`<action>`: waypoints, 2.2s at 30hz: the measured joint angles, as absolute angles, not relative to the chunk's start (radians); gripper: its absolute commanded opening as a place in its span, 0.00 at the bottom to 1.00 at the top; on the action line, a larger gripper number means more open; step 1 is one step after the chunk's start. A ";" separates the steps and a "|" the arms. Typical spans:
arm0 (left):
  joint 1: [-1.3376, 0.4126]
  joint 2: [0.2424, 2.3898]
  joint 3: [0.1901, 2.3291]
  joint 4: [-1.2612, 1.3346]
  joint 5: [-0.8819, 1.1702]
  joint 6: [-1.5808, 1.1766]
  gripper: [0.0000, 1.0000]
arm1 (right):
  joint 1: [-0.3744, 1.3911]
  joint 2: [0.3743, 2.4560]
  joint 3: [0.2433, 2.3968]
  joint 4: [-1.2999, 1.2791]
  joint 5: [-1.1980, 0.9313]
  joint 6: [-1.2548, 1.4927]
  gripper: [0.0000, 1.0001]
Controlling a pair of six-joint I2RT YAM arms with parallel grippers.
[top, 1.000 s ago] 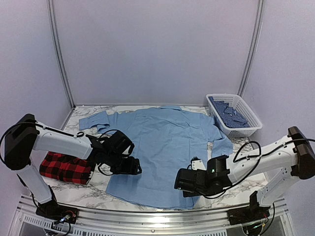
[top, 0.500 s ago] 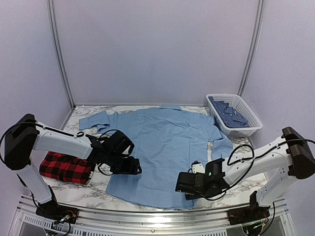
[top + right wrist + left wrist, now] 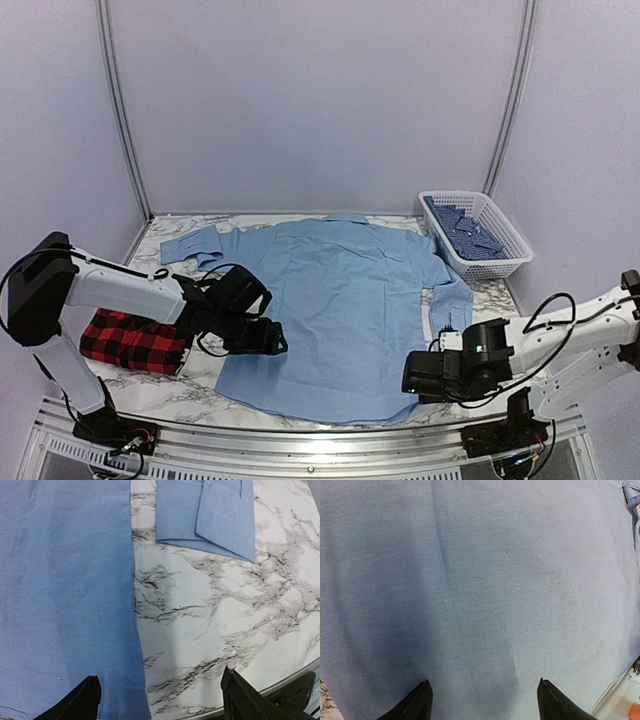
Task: Fold and stack the long sleeve shirts
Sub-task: Adjust the flattened shirt at the center of the board, then pick up the sleeve from the corner of the board.
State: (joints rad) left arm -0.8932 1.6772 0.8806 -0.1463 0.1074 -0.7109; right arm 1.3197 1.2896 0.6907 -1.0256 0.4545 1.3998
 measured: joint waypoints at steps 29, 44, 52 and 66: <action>-0.515 1.590 1.065 -0.239 0.014 -0.640 0.76 | 1.231 1.169 0.533 -0.720 0.374 1.177 0.13; -0.086 1.926 1.357 -0.253 -0.135 -0.619 0.72 | 1.229 1.010 0.519 -0.735 0.320 1.152 0.42; -0.023 2.089 1.473 -0.295 -0.179 -0.614 0.70 | 1.187 0.979 0.680 -0.775 0.368 1.060 0.45; -0.013 2.335 1.797 -0.424 -0.279 -0.572 0.62 | 0.989 1.099 0.773 -0.673 0.320 0.806 0.44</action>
